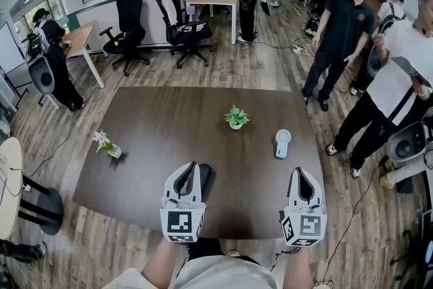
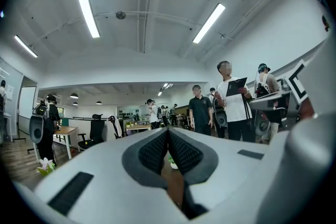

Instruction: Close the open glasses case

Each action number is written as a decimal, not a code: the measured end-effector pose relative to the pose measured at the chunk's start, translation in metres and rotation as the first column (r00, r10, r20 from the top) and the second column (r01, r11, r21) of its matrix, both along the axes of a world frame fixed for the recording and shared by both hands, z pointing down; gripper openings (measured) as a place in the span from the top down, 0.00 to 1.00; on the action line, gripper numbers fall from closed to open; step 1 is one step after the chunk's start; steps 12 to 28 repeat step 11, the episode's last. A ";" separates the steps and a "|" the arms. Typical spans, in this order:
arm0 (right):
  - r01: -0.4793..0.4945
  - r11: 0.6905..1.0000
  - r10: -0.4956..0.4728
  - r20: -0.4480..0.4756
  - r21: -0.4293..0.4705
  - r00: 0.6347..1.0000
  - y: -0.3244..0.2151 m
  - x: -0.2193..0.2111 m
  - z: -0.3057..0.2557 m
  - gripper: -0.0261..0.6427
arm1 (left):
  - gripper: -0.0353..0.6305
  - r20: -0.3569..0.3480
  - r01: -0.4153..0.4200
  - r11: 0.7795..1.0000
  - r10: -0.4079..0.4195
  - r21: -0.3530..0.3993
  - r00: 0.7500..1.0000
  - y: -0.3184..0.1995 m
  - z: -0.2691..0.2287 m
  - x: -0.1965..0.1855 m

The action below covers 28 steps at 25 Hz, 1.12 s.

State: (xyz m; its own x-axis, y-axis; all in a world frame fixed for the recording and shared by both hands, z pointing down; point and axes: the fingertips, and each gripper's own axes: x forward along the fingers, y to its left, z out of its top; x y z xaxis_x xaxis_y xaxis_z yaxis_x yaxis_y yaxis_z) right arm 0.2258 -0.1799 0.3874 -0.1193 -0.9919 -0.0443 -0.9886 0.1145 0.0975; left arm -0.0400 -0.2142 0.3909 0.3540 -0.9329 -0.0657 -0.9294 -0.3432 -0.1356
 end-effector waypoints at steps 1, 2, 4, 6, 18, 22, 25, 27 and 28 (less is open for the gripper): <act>0.000 1.000 0.000 -0.001 -0.001 1.000 0.000 0.000 0.001 0.96 | 0.94 0.001 -0.001 1.000 0.001 -0.001 1.000 0.000 0.001 0.001; 0.000 1.000 0.000 -0.001 -0.001 1.000 0.000 0.001 0.001 0.96 | 0.94 0.003 -0.003 1.000 0.003 -0.001 1.000 0.000 0.001 0.002; -0.001 1.000 0.001 -0.002 -0.004 1.000 0.000 0.002 0.000 0.96 | 0.94 0.006 -0.009 1.000 0.009 -0.001 1.000 0.000 -0.001 0.004; -0.003 1.000 0.003 -0.005 -0.005 1.000 0.001 0.003 0.000 0.96 | 0.94 0.001 -0.011 1.000 0.011 -0.002 1.000 -0.001 -0.002 0.004; -0.005 1.000 0.005 -0.009 -0.005 1.000 0.002 0.008 0.001 0.96 | 0.94 -0.001 -0.009 1.000 0.009 -0.003 1.000 0.000 0.000 0.007; -0.005 1.000 0.005 -0.009 -0.005 1.000 0.002 0.008 0.001 0.96 | 0.94 -0.001 -0.009 1.000 0.009 -0.003 1.000 0.000 0.000 0.007; -0.005 1.000 0.005 -0.009 -0.005 1.000 0.002 0.008 0.001 0.96 | 0.94 -0.001 -0.009 1.000 0.009 -0.003 1.000 0.000 0.000 0.007; -0.005 1.000 0.005 -0.009 -0.005 1.000 0.002 0.008 0.001 0.96 | 0.94 -0.001 -0.009 1.000 0.009 -0.003 1.000 0.000 0.000 0.007; -0.005 1.000 0.005 -0.009 -0.005 1.000 0.002 0.008 0.001 0.96 | 0.94 -0.001 -0.009 1.000 0.009 -0.003 1.000 0.000 0.000 0.007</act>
